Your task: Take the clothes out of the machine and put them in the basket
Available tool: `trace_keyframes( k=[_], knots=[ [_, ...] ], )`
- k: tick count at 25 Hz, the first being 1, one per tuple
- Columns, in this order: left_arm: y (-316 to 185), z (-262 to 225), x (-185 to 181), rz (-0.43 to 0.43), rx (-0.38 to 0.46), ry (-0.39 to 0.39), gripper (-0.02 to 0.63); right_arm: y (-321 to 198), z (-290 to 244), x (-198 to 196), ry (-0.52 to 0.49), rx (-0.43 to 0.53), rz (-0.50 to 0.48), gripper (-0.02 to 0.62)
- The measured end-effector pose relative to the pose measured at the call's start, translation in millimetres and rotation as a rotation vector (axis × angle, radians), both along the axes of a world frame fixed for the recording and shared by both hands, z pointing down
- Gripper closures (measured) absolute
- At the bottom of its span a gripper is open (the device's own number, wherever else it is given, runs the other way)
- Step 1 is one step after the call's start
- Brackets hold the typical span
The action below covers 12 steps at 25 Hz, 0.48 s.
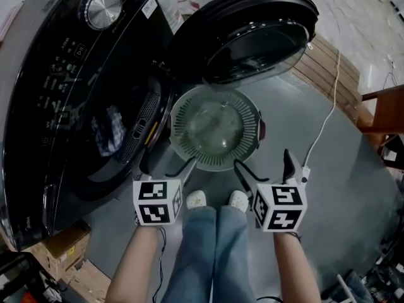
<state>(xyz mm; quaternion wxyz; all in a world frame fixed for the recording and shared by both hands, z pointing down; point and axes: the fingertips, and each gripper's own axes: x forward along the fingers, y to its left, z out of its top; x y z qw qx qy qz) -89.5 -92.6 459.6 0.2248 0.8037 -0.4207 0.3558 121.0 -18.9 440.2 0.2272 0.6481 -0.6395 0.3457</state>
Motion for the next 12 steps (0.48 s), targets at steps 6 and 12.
trace_keyframes(
  k=[6, 12],
  knots=[
    [-10, 27, -17, -0.028, 0.004, -0.027, 0.054, -8, 32, -13, 0.009, -0.013, -0.027, 0.028],
    [-26, 40, -46, -0.114, -0.014, -0.006, 0.054, -14, 52, -34, -0.036, -0.050, -0.038, 0.028]
  ],
)
